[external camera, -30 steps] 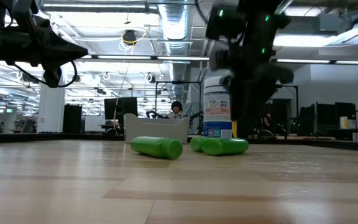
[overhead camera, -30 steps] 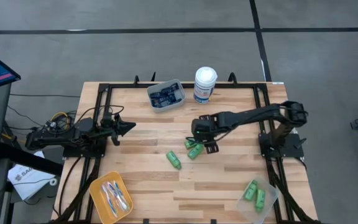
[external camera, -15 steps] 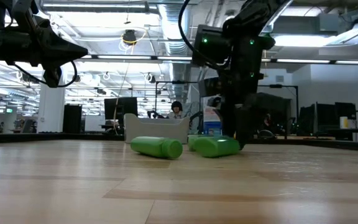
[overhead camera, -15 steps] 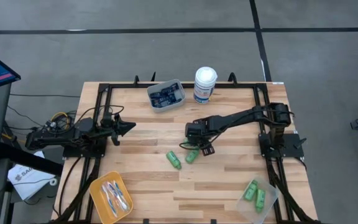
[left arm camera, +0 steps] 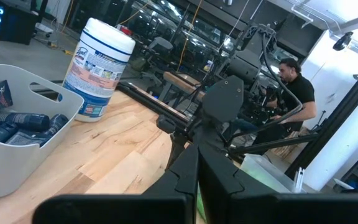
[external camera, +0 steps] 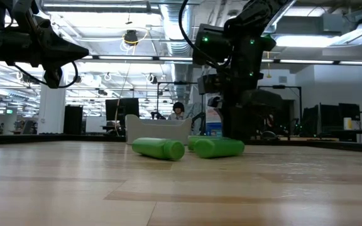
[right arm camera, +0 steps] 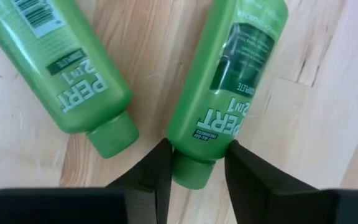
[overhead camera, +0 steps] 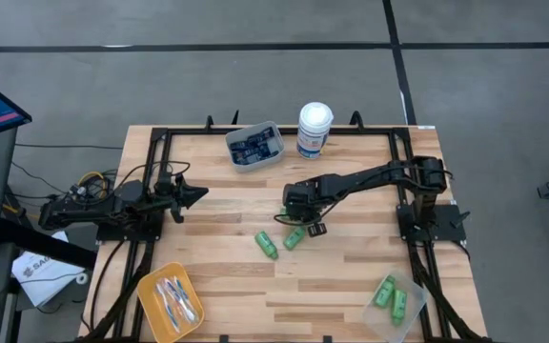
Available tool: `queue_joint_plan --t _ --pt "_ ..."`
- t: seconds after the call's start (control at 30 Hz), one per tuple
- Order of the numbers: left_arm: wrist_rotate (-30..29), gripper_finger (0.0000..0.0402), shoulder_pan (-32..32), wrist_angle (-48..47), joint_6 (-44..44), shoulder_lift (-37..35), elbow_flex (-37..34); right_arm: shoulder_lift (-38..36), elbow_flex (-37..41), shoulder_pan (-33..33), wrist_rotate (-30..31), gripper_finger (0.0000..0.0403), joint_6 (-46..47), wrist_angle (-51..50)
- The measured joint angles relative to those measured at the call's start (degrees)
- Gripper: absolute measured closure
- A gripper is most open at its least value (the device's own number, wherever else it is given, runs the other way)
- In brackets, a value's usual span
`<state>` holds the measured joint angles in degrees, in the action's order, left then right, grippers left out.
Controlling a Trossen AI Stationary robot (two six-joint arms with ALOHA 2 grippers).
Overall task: Pick & Place Travel size toiletries
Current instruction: Put the green shampoo into the transparent bin
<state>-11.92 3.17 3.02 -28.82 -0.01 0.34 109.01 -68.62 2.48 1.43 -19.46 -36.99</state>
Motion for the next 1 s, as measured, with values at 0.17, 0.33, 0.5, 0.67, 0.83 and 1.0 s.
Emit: queue_joint_plan --t 0.17,0.33,0.5,0.67,0.83,1.0 --pt "0.01 0.04 -0.01 0.01 0.0 0.0 0.0 -0.13 -0.04 -0.04 0.05 0.0294 1.56 -0.17" --pt "0.01 0.04 0.01 0.01 0.0 0.0 0.0 -3.2 0.13 -0.2 -0.11 0.0296 4.16 -0.77" --pt "0.01 0.04 0.01 0.01 0.0 0.0 0.0 -10.85 0.11 -0.22 -0.1 0.0302 7.27 -2.46" --pt "0.01 0.04 0.01 0.01 0.0 0.0 0.0 -21.21 0.09 -2.23 -0.11 0.0338 12.09 -6.95" --pt "0.01 0.04 -0.01 -0.01 0.0 0.0 0.0 -27.25 0.06 -5.87 0.07 0.0374 12.11 -9.03" --pt "0.01 0.04 -0.01 -0.01 0.0 0.0 0.0 -25.09 0.04 -8.28 0.17 0.0352 7.24 -6.83"
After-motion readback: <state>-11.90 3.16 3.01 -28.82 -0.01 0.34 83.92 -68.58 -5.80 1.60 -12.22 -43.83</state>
